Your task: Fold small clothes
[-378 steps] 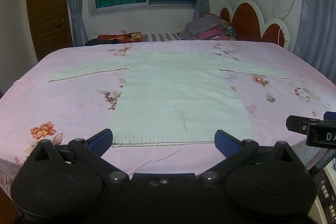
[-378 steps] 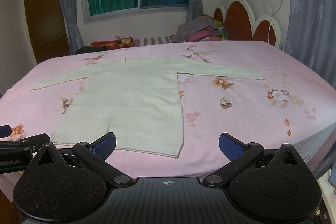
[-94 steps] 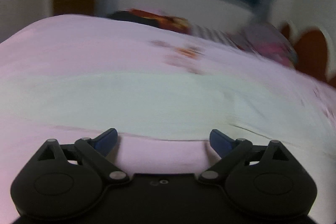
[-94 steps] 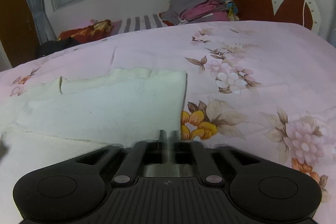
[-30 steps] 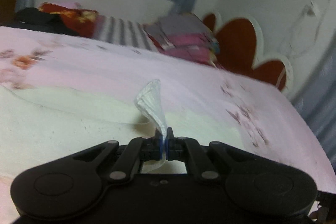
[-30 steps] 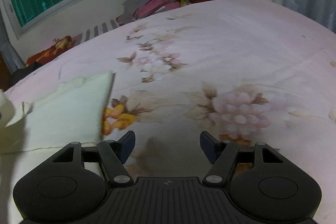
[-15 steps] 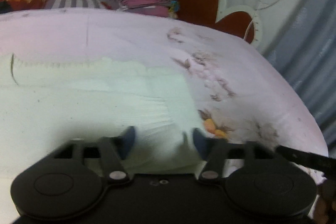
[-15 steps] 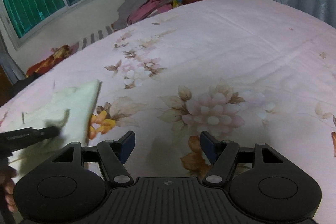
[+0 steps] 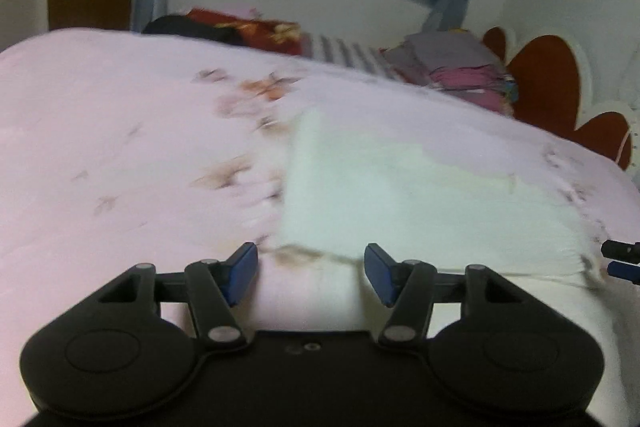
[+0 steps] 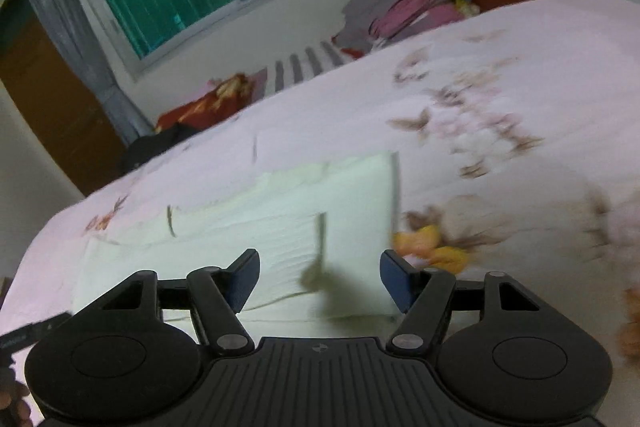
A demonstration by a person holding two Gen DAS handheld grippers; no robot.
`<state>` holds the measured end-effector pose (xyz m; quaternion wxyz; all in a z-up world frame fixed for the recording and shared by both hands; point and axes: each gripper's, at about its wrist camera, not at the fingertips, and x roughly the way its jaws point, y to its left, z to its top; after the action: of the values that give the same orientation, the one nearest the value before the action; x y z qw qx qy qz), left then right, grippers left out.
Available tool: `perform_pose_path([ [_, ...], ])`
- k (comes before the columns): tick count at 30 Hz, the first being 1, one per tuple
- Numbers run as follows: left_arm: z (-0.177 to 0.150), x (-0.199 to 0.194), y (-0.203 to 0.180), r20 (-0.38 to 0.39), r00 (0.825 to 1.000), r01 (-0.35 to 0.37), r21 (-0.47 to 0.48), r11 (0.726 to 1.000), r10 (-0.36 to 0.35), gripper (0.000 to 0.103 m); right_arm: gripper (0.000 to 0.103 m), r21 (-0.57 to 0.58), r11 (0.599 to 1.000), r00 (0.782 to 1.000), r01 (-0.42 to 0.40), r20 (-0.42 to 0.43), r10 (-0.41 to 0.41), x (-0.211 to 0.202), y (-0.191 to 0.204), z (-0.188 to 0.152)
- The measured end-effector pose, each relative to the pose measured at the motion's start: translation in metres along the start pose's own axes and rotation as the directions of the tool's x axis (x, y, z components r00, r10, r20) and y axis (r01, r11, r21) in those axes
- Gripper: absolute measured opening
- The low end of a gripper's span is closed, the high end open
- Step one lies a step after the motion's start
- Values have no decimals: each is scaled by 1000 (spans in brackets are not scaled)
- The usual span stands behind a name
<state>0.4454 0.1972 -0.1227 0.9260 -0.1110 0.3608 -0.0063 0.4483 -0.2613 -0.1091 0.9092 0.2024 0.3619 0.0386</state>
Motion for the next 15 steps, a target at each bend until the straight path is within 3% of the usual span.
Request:
perform_pose_path([
  [1,0,3,3,-5,1000,4,-2,1000,-4,57,63,7,1000,1000,4,-22,-4,9,3,-1],
  [3,0,10,5,-12,1000,20,-3,1000,-20,57,43,35,999,997,2,-71,0,23,6,-1],
  [10,1,28,3,-39,998,48,21,999,-47,57,42,98,995,994,-3,-109,14,44,11,-2],
  [11,0,29,3,-41,998,43,30,999,-42,57,36,91,996,994,0,-108,9,47,14,-2],
  [12,0,30,2,-45,998,36,40,999,-34,56,14,75,997,994,4,-113,4,49,17,-2],
  [13,0,31,2,-48,998,33,53,998,-30,55,7,66,998,993,5,-122,3,52,19,-2],
  [15,-1,29,0,-50,998,28,80,996,-24,52,6,42,999,994,16,-107,-12,52,23,-1],
])
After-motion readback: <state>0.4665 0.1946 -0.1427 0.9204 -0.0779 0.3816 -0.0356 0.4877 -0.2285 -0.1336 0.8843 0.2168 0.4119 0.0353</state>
